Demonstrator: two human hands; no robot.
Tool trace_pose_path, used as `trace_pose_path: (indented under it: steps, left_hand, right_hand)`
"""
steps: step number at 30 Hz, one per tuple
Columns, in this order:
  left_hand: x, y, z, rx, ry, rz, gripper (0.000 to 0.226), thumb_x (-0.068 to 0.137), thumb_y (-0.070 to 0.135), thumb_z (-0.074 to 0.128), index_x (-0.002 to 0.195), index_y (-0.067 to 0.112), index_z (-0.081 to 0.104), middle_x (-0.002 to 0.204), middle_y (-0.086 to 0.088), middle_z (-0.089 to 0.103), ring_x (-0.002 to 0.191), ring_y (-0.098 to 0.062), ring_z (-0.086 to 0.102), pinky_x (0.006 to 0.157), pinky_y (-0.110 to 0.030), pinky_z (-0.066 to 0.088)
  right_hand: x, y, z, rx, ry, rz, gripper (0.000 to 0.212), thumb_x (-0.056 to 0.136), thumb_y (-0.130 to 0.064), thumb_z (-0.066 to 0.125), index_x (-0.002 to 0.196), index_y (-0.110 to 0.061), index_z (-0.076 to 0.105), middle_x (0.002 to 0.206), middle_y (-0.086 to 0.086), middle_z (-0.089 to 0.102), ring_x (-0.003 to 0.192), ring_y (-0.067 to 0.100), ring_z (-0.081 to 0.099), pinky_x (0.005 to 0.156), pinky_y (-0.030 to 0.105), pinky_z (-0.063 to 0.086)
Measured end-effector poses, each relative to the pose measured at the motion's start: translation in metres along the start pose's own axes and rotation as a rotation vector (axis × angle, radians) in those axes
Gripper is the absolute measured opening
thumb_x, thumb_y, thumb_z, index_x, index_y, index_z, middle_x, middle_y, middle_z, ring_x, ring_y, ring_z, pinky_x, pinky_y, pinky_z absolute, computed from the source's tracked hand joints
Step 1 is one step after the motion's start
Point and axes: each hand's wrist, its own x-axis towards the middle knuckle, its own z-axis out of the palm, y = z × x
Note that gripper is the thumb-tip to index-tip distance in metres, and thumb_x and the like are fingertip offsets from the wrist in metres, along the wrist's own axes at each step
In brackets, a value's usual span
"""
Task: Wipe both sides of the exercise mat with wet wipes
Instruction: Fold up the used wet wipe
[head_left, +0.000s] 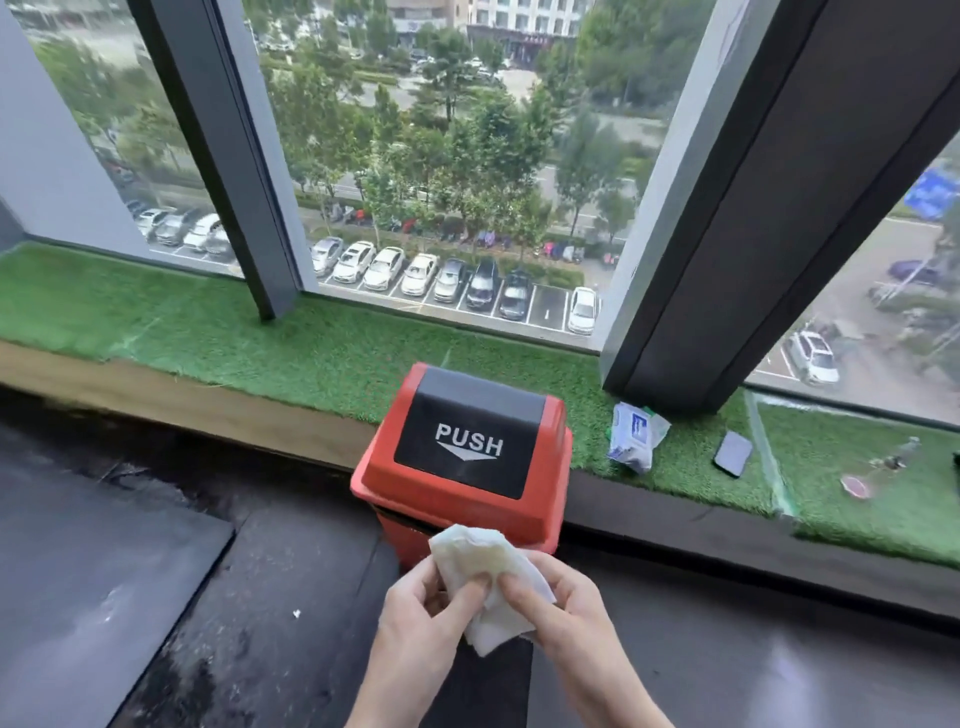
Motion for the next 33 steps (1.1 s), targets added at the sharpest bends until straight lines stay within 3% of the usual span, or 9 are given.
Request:
trace_pose_path:
  steps: [2,5,8,13,19,23,26,31,33]
  left_hand:
    - [0.015,0.005,-0.021,-0.003,-0.024,-0.017,0.023,0.077,0.027,0.076,0.1,0.024,0.074,0.093,0.001,0.077,0.092,-0.015,0.072,0.075,-0.021,0.051]
    - [0.041,0.014,-0.039,0.002,-0.073,-0.031,0.036,0.062,0.039,0.077,0.096,0.026,0.075,0.092,0.0,0.077,0.092,-0.015,0.072,0.076,-0.022,0.051]
    - [0.072,0.024,-0.048,-0.002,-0.12,-0.055,0.029,0.063,0.031,0.073,0.092,0.028,0.075,0.091,0.001,0.077,0.089,-0.01,0.072,0.073,-0.018,0.05]
    - [0.135,0.042,-0.059,0.048,-0.17,-0.021,0.027,0.066,0.036,0.073,0.092,0.042,0.076,0.094,0.002,0.076,0.093,-0.011,0.071,0.08,-0.026,0.051]
    - [0.209,0.071,-0.059,0.054,-0.148,-0.01,0.02,0.075,0.032,0.074,0.095,0.035,0.077,0.095,0.001,0.076,0.091,-0.012,0.071,0.078,-0.025,0.052]
    - [0.254,0.078,-0.063,0.073,-0.137,-0.017,0.013,0.088,0.013,0.071,0.098,0.018,0.075,0.095,-0.006,0.076,0.087,-0.012,0.067,0.072,-0.019,0.051]
    - [0.279,0.084,-0.067,0.052,-0.147,-0.016,0.016,0.082,0.023,0.078,0.098,0.02,0.075,0.093,-0.006,0.075,0.081,-0.008,0.065,0.068,-0.016,0.051]
    - [0.312,0.082,-0.075,0.053,-0.245,-0.055,0.014,0.088,0.015,0.072,0.101,0.019,0.073,0.094,-0.002,0.076,0.083,-0.006,0.066,0.069,-0.014,0.05]
    - [0.32,0.08,-0.077,0.052,-0.305,-0.055,0.022,0.082,0.027,0.077,0.103,0.021,0.073,0.096,-0.001,0.076,0.086,-0.007,0.067,0.072,-0.016,0.051]
  right_hand:
    - [0.013,-0.002,0.02,0.002,0.022,0.006,0.048,0.065,-0.043,0.075,0.101,-0.011,0.073,0.097,0.017,0.073,0.088,0.025,0.067,0.085,0.043,0.051]
    - [0.036,-0.006,0.035,0.015,0.062,0.018,0.057,0.061,-0.043,0.076,0.104,-0.007,0.07,0.096,0.018,0.072,0.084,0.023,0.067,0.076,0.035,0.052]
    - [0.061,-0.012,0.039,0.049,0.08,0.034,0.055,0.063,-0.037,0.077,0.107,-0.004,0.069,0.095,0.015,0.073,0.082,0.02,0.068,0.07,0.027,0.053]
    - [0.123,-0.022,0.041,0.091,0.123,0.035,0.044,0.071,-0.031,0.075,0.108,-0.008,0.07,0.102,0.018,0.072,0.089,0.025,0.068,0.079,0.034,0.053]
    - [0.197,-0.048,0.04,0.103,0.145,-0.023,0.028,0.079,-0.024,0.067,0.104,-0.014,0.072,0.102,0.014,0.072,0.09,0.021,0.067,0.081,0.036,0.054]
    - [0.238,-0.058,0.04,0.072,0.174,-0.032,0.031,0.08,-0.03,0.068,0.106,-0.013,0.071,0.103,0.012,0.072,0.091,0.019,0.066,0.084,0.037,0.051]
    - [0.261,-0.063,0.043,0.106,0.183,-0.031,0.034,0.081,-0.031,0.067,0.108,-0.011,0.069,0.105,0.015,0.071,0.09,0.017,0.066,0.082,0.033,0.052]
    - [0.283,-0.06,0.051,0.107,0.283,-0.028,0.033,0.08,-0.029,0.067,0.108,-0.01,0.068,0.101,0.011,0.072,0.088,0.015,0.065,0.081,0.031,0.051]
    - [0.287,-0.056,0.052,0.121,0.321,-0.018,0.034,0.08,-0.029,0.067,0.108,-0.01,0.068,0.098,0.008,0.072,0.087,0.015,0.064,0.078,0.028,0.051]
